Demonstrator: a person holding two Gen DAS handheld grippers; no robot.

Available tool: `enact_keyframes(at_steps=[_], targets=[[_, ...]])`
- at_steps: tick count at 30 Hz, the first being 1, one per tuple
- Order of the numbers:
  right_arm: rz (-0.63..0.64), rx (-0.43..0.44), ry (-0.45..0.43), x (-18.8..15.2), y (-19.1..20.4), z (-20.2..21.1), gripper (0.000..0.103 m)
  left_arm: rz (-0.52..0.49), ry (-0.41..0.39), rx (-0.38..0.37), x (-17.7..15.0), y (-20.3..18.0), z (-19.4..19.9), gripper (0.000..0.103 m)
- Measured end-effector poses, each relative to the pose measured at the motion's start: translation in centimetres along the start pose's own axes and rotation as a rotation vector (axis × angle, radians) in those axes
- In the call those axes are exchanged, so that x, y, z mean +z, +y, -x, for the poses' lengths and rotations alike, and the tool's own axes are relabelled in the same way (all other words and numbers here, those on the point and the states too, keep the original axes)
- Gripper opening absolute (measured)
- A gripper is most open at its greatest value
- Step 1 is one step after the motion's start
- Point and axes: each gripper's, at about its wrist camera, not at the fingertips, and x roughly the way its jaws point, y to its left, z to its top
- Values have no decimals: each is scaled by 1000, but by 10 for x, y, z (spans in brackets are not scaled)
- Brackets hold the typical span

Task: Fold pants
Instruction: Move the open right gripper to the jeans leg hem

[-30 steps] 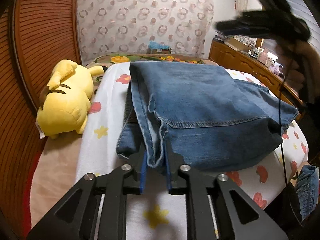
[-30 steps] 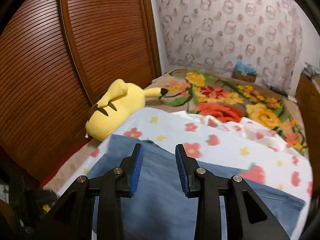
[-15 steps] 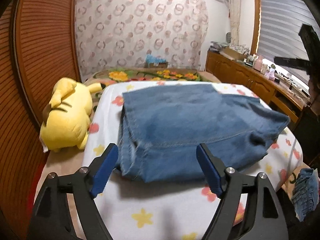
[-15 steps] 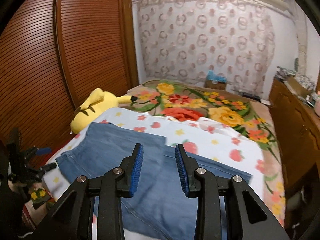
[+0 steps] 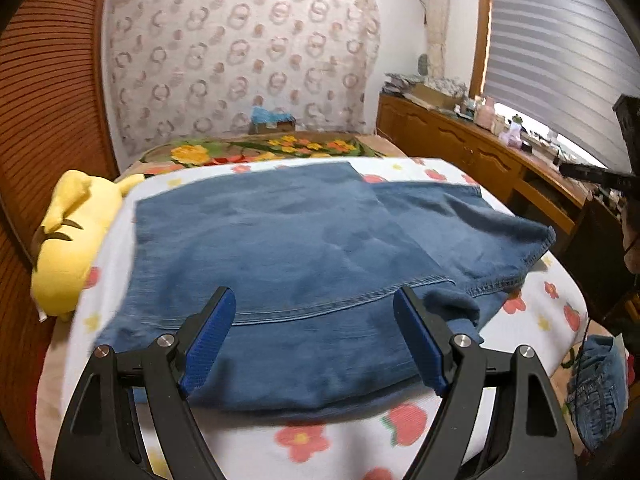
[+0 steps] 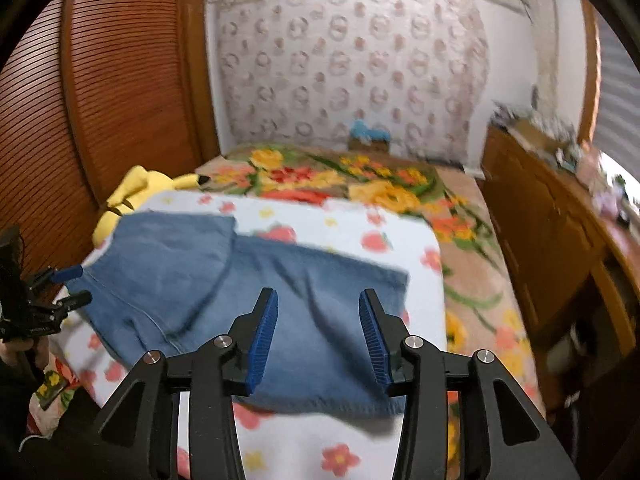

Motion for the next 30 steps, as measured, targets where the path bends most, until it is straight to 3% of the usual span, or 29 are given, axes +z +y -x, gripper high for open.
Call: enact_keyframes(at_steps=[5, 12, 18, 30], targets=[[-36, -42, 44, -35, -6, -5, 44, -11, 32, -8, -5, -16, -17, 82], [-119, -62, 75, -54, -10, -5, 44, -15, 95, -17, -19, -29, -35, 82], [-156, -98, 81, -54, -12, -8, 44, 3, 120, -19, -32, -29, -44, 82], [-249, -73, 108, -55, -24, -23, 44, 1, 115, -15, -36, -29, -43, 82]])
